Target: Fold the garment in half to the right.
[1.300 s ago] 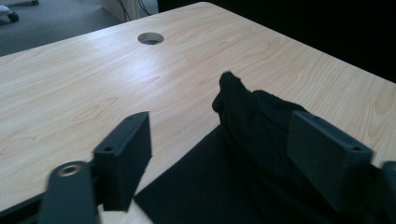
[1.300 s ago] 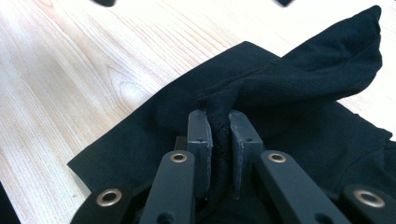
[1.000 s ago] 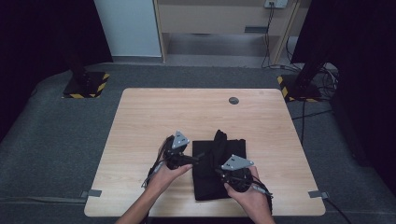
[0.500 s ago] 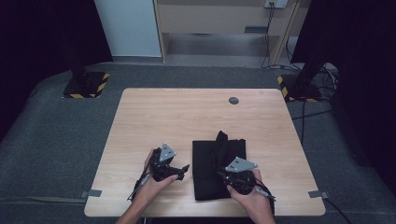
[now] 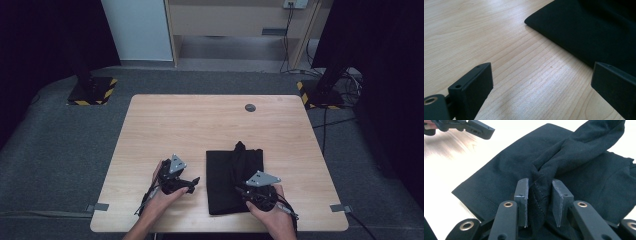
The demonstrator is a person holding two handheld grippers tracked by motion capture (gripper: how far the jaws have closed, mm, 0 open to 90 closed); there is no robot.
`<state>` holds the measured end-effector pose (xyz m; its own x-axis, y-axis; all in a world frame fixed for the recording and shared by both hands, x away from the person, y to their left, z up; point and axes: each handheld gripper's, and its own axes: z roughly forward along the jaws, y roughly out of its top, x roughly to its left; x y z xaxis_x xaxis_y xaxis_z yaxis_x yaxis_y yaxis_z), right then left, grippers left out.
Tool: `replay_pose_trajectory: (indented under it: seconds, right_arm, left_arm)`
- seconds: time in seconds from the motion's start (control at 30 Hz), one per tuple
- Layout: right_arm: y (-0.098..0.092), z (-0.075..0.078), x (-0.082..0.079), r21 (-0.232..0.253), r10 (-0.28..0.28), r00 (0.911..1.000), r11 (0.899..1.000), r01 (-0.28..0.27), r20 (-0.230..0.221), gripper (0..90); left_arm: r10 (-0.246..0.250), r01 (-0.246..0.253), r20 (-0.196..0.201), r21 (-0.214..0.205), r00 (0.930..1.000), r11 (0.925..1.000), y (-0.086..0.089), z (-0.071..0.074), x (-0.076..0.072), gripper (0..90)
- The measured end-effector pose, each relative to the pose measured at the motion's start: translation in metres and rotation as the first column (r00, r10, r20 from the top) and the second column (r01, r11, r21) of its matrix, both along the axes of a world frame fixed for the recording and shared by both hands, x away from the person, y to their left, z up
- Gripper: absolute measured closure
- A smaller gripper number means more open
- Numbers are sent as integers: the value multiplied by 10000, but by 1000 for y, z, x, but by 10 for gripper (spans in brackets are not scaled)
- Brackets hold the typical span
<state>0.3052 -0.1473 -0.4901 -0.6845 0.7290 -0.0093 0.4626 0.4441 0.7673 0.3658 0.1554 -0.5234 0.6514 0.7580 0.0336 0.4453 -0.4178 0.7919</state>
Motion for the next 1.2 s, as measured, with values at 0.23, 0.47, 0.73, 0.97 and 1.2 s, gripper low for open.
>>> replay_pose_trajectory:
  seconds: [0.23,0.47,0.73,0.97,1.2]
  right_arm:
    - [-7,1,-4,33,-151,9998,9999,151,-89,659]
    - [-21,-7,-8,266,-289,9986,9992,301,-441,598]
    - [-47,-2,-19,324,-585,9973,9977,600,-448,585]
    - [-63,0,-8,300,-806,9948,9961,826,-629,581]
    - [-54,18,23,454,-679,9957,9965,709,-629,632]
  left_arm:
    - [-80,80,32,-87,10000,9999,-3,2,-2,38]
    - [-135,134,-80,-103,9999,9999,-4,-1,-2,38]
    - [-183,182,-91,-108,9998,9998,-5,-2,-3,38]
    - [-281,280,-99,-64,9996,9996,-10,-1,-5,39]
    - [-480,480,-49,14,9988,9988,-18,0,-9,39]
